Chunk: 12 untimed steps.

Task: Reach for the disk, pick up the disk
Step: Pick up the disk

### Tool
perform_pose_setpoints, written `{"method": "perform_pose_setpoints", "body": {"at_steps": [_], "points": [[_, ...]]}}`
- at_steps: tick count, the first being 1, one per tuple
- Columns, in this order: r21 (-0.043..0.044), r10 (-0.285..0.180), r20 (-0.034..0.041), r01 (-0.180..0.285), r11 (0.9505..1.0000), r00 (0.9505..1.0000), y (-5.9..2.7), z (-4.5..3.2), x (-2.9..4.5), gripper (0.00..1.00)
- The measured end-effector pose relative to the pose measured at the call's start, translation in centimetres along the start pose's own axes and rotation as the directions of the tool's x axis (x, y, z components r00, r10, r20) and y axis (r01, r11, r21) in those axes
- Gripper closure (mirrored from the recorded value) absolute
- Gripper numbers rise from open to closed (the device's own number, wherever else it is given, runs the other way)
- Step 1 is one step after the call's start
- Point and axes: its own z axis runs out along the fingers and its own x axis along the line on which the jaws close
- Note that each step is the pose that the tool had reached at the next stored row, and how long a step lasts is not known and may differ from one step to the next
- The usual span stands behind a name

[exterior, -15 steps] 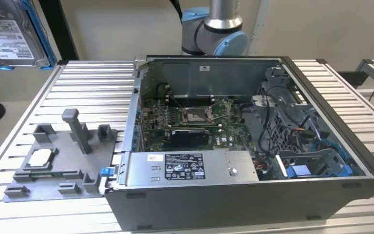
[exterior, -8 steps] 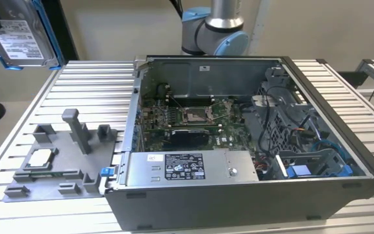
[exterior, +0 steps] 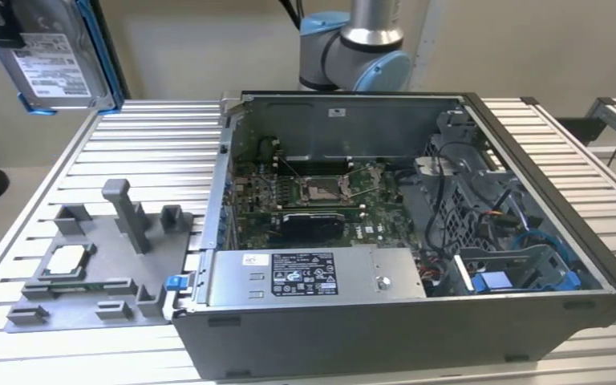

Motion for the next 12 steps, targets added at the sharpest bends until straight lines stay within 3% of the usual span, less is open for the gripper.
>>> {"method": "perform_pose_setpoints", "body": {"at_steps": [12], "points": [[-0.0001, 0.000, 0.0000, 0.000, 1.0000, 1.0000, -3.63, -0.10, -0.10, 1.00]]}}
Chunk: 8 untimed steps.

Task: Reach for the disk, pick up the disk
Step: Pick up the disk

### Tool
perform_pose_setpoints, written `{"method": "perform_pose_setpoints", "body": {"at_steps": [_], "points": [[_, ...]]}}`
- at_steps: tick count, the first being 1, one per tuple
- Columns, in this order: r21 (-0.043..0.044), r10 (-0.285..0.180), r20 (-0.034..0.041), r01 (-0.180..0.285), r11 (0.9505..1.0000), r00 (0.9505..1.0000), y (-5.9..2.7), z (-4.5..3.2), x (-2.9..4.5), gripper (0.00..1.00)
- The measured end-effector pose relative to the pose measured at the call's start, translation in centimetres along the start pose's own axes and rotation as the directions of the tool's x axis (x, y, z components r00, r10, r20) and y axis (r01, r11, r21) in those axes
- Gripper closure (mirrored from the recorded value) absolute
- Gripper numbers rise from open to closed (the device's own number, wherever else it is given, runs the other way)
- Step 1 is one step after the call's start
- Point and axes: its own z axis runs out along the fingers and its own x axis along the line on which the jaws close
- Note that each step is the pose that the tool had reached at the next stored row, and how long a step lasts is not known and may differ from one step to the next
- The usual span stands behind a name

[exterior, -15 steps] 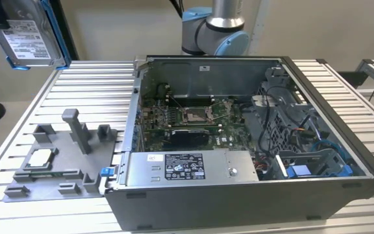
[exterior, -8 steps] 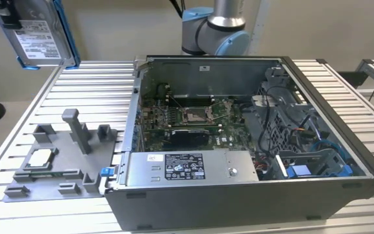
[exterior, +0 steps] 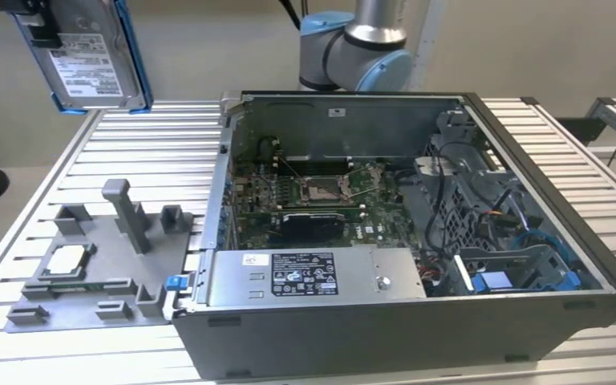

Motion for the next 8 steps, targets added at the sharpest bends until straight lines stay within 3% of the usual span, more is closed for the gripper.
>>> {"method": "perform_pose_setpoints", "body": {"at_steps": [8], "points": [[0.0000, 0.000, 0.0000, 0.000, 1.0000, 1.0000, -3.02, -0.08, -0.08, 1.00]]}}
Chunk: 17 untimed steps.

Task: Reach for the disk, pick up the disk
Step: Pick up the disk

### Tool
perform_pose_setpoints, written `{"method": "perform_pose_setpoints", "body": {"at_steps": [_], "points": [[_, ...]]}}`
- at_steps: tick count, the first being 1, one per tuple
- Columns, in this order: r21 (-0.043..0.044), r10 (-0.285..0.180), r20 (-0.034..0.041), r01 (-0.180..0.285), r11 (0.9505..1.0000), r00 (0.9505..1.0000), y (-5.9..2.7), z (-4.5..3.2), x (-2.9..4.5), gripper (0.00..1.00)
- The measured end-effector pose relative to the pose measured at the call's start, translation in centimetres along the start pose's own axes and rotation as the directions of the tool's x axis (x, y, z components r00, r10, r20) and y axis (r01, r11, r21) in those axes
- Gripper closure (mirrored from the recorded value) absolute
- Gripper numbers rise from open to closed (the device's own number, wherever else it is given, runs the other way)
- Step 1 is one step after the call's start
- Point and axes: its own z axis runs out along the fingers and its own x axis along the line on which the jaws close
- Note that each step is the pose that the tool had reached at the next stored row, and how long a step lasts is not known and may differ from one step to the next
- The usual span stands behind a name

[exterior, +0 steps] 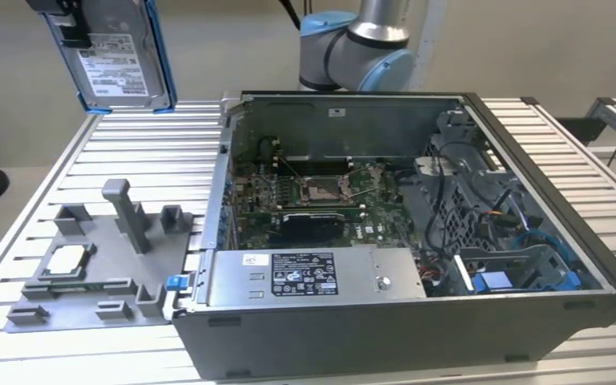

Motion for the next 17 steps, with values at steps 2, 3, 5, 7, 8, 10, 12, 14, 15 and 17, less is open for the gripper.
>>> {"method": "perform_pose_setpoints", "body": {"at_steps": [2, 3, 5, 7, 8, 10, 12, 14, 15, 17], "points": [[0.0000, 0.000, 0.0000, 0.000, 1.0000, 1.0000, -0.70, -0.02, -0.02, 1.00], [0.0000, 0.000, 0.0000, 0.000, 1.0000, 1.0000, -1.07, -0.03, -0.03, 1.00], [0.0001, 0.000, 0.0000, 0.000, 1.0000, 1.0000, -1.86, -0.05, -0.05, 1.00], [0.0000, 0.000, 0.0000, 0.000, 1.0000, 1.0000, -2.62, -0.07, -0.07, 1.00], [0.0001, 0.000, 0.0000, 0.000, 1.0000, 1.0000, -3.02, -0.08, -0.08, 1.00], [0.0000, 0.000, 0.0001, 0.000, 1.0000, 1.0000, -3.99, -0.10, -0.11, 1.00], [0.0000, 0.000, 0.0000, 0.000, 1.0000, 1.0000, -4.83, -0.13, -0.13, 1.00], [0.0001, 0.000, 0.0000, 0.000, 1.0000, 1.0000, -5.66, -0.14, -0.15, 1.00], [0.0001, 0.000, 0.0000, 0.000, 1.0000, 1.0000, -6.08, -0.16, -0.16, 1.00], [0.0001, 0.000, 0.0000, 0.000, 1.0000, 1.0000, -6.95, -0.18, -0.19, 1.00]]}}
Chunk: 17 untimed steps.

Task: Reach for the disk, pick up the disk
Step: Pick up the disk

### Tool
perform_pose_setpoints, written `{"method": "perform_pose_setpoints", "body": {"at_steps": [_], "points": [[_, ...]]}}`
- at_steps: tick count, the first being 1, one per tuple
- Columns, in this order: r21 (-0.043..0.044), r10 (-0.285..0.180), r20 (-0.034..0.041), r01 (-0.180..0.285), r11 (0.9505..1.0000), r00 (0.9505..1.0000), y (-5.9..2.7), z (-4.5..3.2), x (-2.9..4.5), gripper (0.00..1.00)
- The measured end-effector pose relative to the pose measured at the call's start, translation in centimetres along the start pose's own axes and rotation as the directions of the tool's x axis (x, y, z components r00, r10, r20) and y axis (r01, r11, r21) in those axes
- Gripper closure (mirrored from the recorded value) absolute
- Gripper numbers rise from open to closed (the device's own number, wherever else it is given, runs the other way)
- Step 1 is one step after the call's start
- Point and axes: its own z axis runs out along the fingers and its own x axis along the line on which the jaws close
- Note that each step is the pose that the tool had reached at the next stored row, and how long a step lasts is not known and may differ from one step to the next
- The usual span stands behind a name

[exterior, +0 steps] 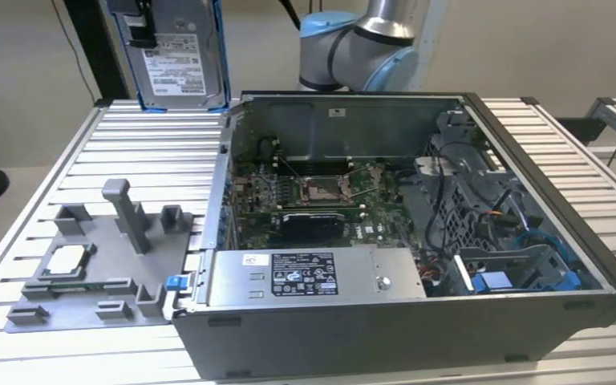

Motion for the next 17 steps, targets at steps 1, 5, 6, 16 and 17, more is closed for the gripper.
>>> {"method": "perform_pose_setpoints", "body": {"at_steps": [1, 5, 6, 16, 17], "points": [[-0.0001, 0.000, 0.0000, 0.000, 1.0000, 1.0000, -0.46, -0.01, -0.01, 1.00], [-0.0001, 0.000, -0.0001, 0.000, 1.0000, 1.0000, -2.13, -0.06, -0.06, 1.00], [0.0000, 0.000, 0.0000, 0.000, 1.0000, 1.0000, -2.57, -0.07, -0.07, 1.00], [0.0000, 0.000, 0.0000, 0.000, 1.0000, 1.0000, -7.28, -0.19, -0.20, 1.00], [-0.0001, 0.000, -0.0001, 0.000, 1.0000, 1.0000, -7.71, -0.20, -0.21, 1.00]]}}
